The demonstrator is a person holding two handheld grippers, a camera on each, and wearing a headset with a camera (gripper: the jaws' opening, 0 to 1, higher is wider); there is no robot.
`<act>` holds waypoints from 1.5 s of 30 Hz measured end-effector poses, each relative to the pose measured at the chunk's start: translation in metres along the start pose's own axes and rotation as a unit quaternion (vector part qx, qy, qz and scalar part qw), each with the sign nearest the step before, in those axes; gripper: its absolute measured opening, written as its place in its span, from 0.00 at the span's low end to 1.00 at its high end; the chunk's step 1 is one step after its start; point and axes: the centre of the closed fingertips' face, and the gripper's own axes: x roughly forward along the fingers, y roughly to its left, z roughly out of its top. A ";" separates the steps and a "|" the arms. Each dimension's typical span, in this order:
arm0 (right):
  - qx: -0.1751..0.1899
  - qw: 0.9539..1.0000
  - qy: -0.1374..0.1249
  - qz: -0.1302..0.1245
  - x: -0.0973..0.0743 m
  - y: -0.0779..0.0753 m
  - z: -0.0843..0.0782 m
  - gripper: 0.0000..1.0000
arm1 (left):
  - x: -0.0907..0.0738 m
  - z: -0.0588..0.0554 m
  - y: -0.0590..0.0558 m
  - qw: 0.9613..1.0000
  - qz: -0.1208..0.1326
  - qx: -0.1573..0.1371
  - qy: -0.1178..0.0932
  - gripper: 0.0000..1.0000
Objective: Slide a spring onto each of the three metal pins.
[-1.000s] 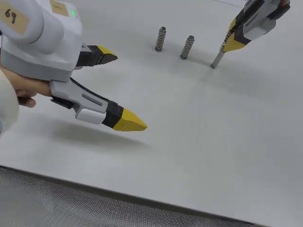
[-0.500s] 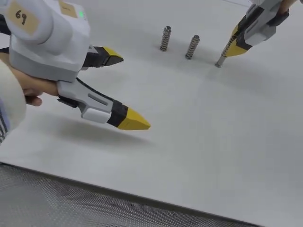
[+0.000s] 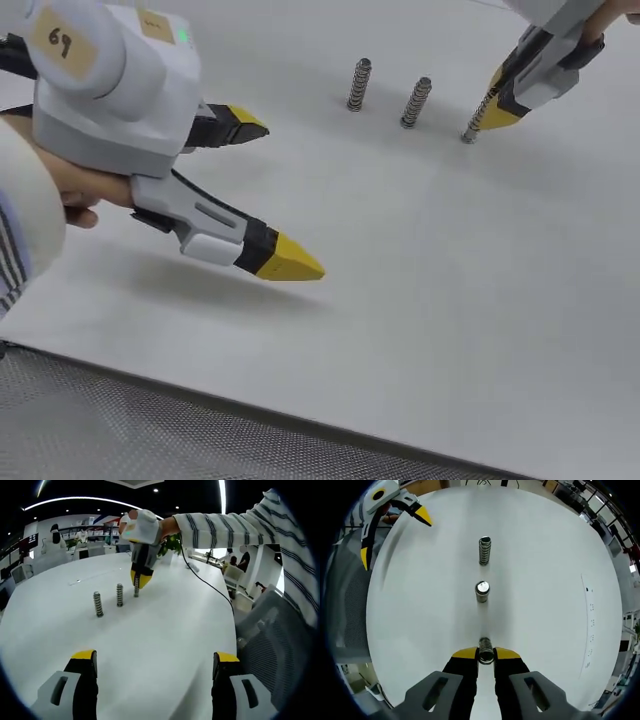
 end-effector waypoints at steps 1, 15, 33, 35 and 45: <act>0.000 1.000 0.000 0.000 0.000 0.000 0.000 0.09 | 0.000 0.000 0.000 1.000 0.000 -0.001 0.000 0.93; 0.023 1.000 -0.009 0.000 0.004 0.005 0.005 0.09 | 0.000 -0.002 -0.003 1.000 -0.006 -0.002 0.008 0.93; 0.031 0.999 -0.013 -0.021 -0.008 0.008 0.002 0.20 | 0.000 -0.001 0.001 1.000 0.005 -0.002 0.014 0.95; 0.034 0.999 -0.016 -0.022 -0.012 0.009 0.002 0.20 | 0.000 -0.003 0.001 1.000 0.005 -0.005 0.018 0.94; 0.053 0.997 -0.035 -0.044 -0.029 0.013 0.002 0.28 | 0.001 0.006 0.001 1.000 0.009 -0.016 0.008 0.94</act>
